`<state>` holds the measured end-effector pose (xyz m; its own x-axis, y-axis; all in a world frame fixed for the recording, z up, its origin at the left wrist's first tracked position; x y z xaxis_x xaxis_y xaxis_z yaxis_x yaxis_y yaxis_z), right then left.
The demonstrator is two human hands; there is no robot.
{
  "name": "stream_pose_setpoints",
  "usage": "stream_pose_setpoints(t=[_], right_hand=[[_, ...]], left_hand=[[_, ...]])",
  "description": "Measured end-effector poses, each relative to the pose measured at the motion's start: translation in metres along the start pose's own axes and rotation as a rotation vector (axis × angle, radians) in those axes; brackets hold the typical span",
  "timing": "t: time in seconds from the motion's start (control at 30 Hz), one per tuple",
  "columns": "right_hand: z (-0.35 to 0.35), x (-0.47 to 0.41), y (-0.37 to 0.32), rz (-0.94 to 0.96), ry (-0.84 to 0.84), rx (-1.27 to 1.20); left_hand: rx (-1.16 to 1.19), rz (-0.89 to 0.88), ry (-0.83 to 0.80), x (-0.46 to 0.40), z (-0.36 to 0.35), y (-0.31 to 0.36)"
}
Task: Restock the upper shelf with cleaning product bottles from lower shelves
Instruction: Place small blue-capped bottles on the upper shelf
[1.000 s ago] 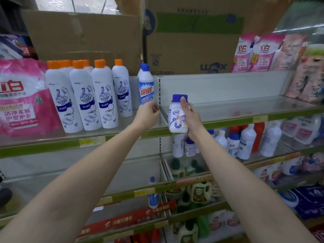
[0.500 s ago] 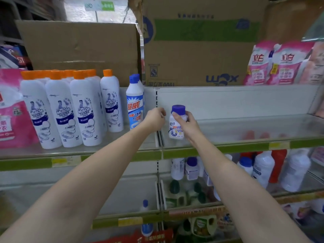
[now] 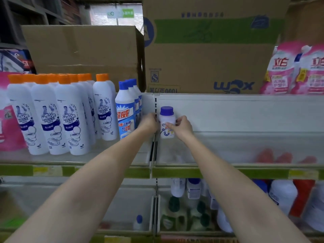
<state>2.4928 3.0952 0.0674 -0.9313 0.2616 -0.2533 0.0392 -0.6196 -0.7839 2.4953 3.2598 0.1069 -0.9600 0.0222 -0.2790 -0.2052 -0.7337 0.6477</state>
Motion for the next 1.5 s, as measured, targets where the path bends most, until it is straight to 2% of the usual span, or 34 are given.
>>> stream_pose_setpoints(t=[0.2,0.63,1.2,1.27,1.43,1.5], right_hand=[[-0.018,-0.011,-0.013,0.027,0.008,0.052],[-0.020,0.001,-0.010,-0.022,-0.054,0.097],[0.036,0.119,-0.007,-0.179,0.215,0.087],[0.035,0.138,-0.009,-0.197,0.209,0.100],[0.022,0.187,0.004,-0.277,0.169,0.137],[0.010,0.209,0.013,-0.304,0.144,0.130]], left_hand=[[0.015,0.139,0.030,-0.016,-0.015,-0.017],[-0.073,0.056,0.000,0.007,-0.007,-0.005],[0.042,-0.172,-0.292,0.096,0.026,0.001],[0.038,-0.162,-0.329,0.110,0.029,-0.002],[-0.066,-0.122,-0.607,0.159,0.018,-0.023],[-0.110,-0.124,-0.627,0.172,0.008,-0.039]])
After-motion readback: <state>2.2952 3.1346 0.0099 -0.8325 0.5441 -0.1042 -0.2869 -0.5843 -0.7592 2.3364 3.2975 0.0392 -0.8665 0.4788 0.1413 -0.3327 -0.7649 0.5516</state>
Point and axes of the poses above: each hand's wrist, its own x-axis away from the middle knuckle, its own z-axis out of the back of the hand, y = z × x, the point moved 7 cm from there along -x, towards the middle knuckle, and after that the axes turned 8 degrees about x, right-handed, at the moved point
